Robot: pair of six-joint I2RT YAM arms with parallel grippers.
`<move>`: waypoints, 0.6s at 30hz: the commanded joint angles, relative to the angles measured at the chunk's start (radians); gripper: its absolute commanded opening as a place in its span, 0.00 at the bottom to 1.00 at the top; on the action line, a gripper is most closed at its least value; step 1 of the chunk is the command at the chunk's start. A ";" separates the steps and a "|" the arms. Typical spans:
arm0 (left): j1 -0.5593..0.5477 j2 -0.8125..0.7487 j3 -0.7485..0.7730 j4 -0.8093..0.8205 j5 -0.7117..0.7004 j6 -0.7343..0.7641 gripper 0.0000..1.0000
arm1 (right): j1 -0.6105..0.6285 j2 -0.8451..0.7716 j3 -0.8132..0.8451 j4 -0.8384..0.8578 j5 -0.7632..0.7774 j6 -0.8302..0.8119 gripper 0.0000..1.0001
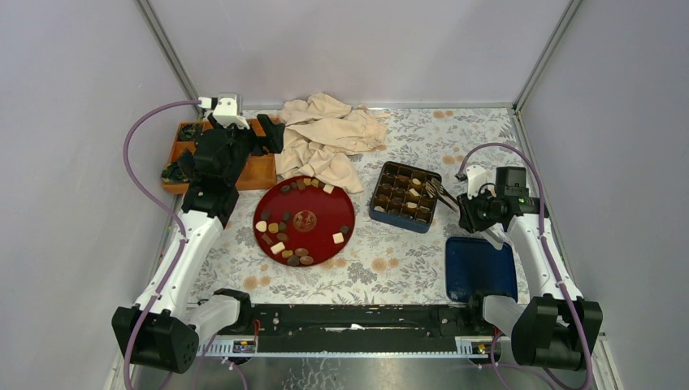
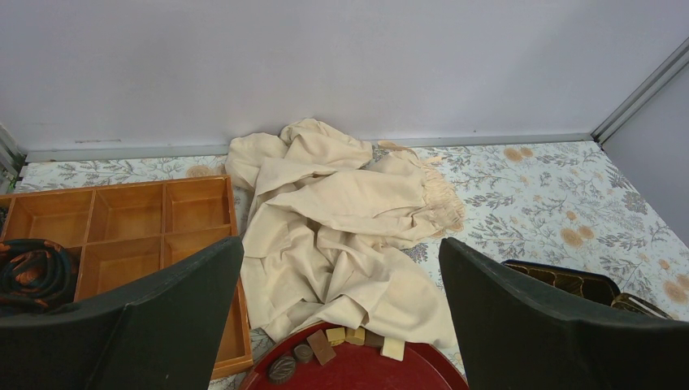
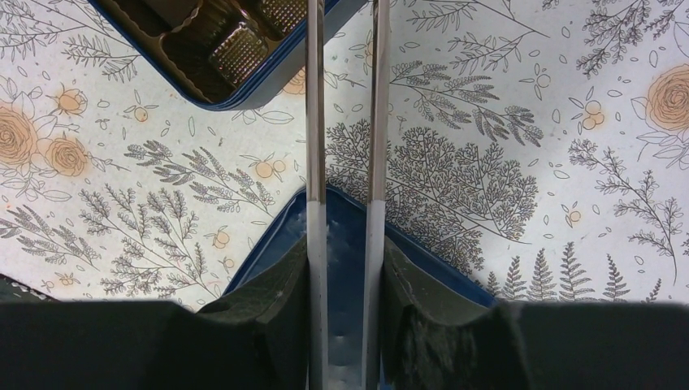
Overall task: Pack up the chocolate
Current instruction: Place the fake chocolate in the packing box.
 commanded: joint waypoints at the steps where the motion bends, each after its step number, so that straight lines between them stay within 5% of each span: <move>1: -0.004 -0.003 -0.002 0.041 0.006 -0.005 0.99 | -0.004 0.002 0.011 -0.008 -0.061 -0.024 0.35; 12: -0.005 -0.004 -0.003 0.041 0.006 -0.003 0.99 | -0.004 0.004 0.012 -0.012 -0.063 -0.030 0.35; 18: -0.004 -0.005 -0.002 0.041 0.006 -0.005 0.99 | -0.004 -0.010 0.020 -0.012 -0.063 -0.024 0.42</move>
